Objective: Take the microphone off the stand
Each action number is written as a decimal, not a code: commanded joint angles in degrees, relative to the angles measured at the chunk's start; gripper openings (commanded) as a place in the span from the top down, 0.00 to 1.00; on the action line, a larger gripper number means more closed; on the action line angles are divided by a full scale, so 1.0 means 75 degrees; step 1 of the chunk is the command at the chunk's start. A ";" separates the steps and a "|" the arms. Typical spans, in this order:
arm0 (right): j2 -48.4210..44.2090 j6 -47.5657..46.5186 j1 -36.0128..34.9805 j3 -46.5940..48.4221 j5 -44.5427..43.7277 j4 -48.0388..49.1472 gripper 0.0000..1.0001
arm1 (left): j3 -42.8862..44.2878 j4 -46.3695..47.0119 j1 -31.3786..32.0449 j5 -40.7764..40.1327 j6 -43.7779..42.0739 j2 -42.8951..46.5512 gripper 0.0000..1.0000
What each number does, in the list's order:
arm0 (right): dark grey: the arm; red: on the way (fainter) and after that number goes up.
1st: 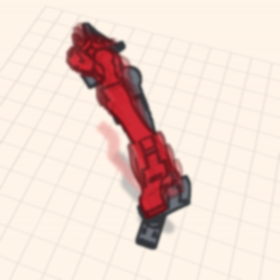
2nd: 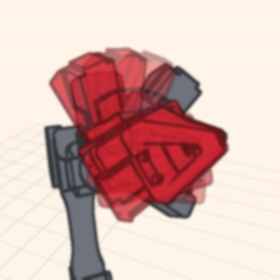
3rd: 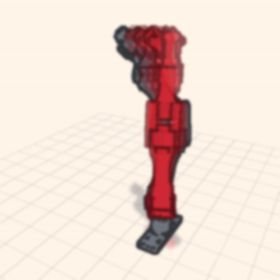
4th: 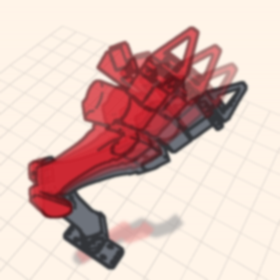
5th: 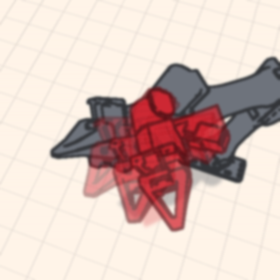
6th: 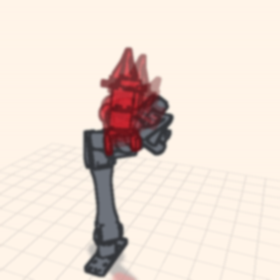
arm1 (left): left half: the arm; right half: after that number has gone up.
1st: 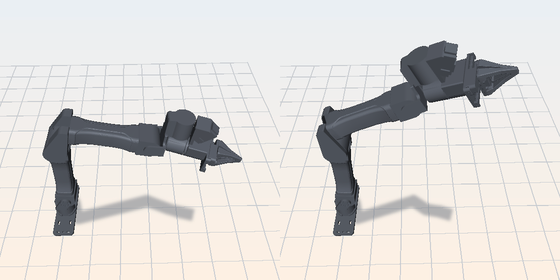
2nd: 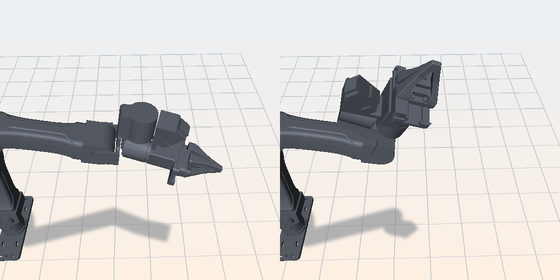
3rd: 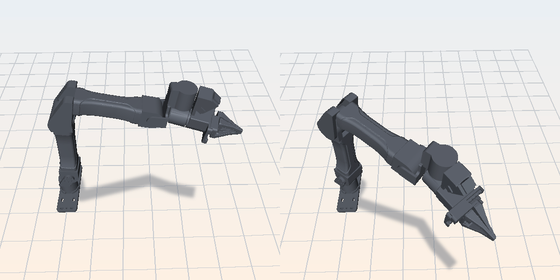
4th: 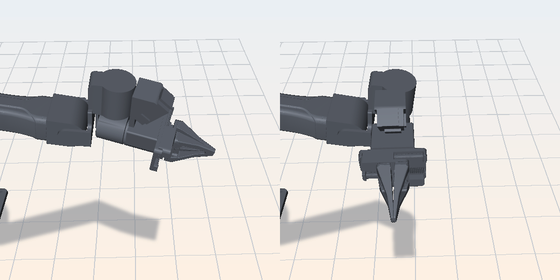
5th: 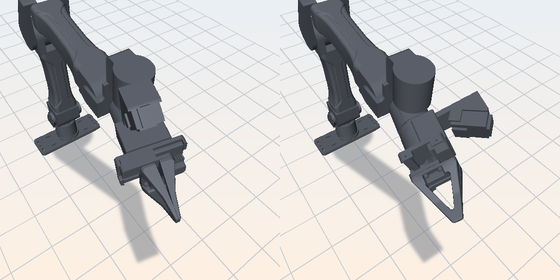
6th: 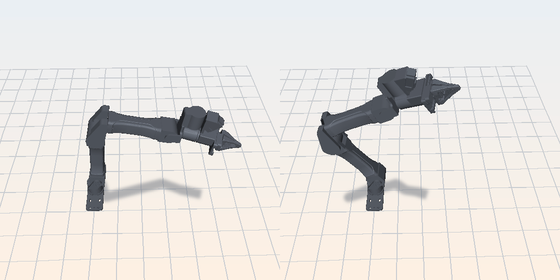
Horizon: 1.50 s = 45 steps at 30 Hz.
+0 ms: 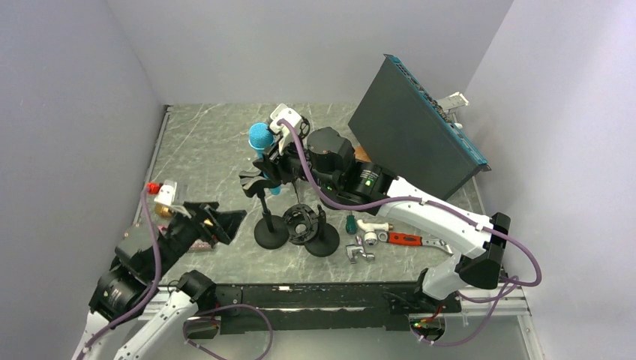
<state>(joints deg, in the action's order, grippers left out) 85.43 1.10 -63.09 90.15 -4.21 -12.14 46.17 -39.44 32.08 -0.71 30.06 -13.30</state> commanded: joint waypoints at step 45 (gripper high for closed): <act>-0.0254 0.0240 0.0149 -0.0414 0.1063 0.0465 0.95 | 0.1368 0.0709 -0.2184 0.5425 -0.5928 -0.3905 1.00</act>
<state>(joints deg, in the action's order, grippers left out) 84.36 1.52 -61.91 87.46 2.02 -9.43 54.04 -29.28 18.15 32.64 -13.87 -39.62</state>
